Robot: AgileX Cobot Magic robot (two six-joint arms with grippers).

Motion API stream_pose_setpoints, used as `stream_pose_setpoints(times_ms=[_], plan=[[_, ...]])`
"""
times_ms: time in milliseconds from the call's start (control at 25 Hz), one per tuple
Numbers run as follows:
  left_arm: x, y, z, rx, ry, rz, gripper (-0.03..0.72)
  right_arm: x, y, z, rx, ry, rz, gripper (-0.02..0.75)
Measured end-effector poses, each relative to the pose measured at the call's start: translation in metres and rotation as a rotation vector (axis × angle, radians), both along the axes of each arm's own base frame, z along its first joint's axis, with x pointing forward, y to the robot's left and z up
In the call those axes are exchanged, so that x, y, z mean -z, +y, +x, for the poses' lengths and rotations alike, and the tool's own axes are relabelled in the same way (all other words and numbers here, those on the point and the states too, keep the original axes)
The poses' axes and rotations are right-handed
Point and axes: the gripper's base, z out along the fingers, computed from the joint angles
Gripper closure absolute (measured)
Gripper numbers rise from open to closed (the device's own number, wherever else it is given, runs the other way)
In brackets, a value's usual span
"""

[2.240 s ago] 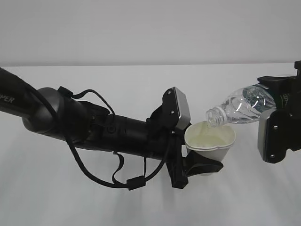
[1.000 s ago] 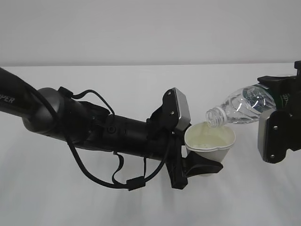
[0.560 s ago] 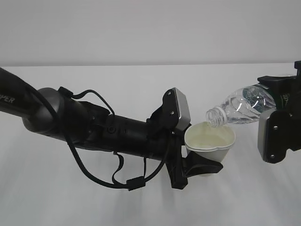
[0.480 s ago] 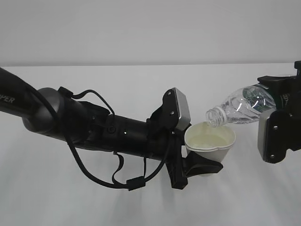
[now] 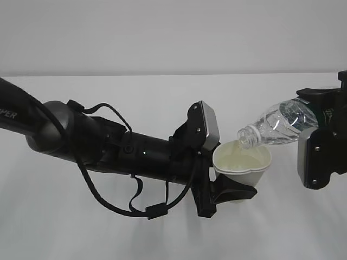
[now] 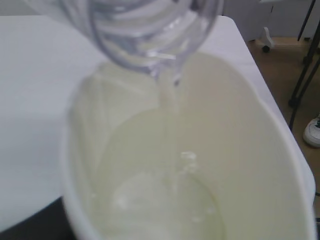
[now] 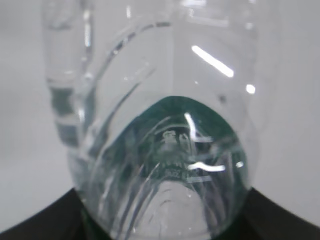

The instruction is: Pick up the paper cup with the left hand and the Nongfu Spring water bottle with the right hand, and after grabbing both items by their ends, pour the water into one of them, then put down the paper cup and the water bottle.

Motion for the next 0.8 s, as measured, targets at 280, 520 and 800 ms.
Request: stream_pose_setpoints(times_ms=[280, 520, 800], plan=[[0.0000, 0.0000, 0.0000, 0.000, 0.000, 0.000, 0.262, 0.0000, 0.0000, 0.0000, 0.000, 0.000, -0.001, 0.342], [0.0000, 0.0000, 0.0000, 0.000, 0.000, 0.000, 0.262, 0.0000, 0.0000, 0.0000, 0.000, 0.000, -0.001, 0.342], [0.0000, 0.0000, 0.0000, 0.000, 0.000, 0.000, 0.262, 0.0000, 0.0000, 0.0000, 0.004, 0.003, 0.014, 0.342]])
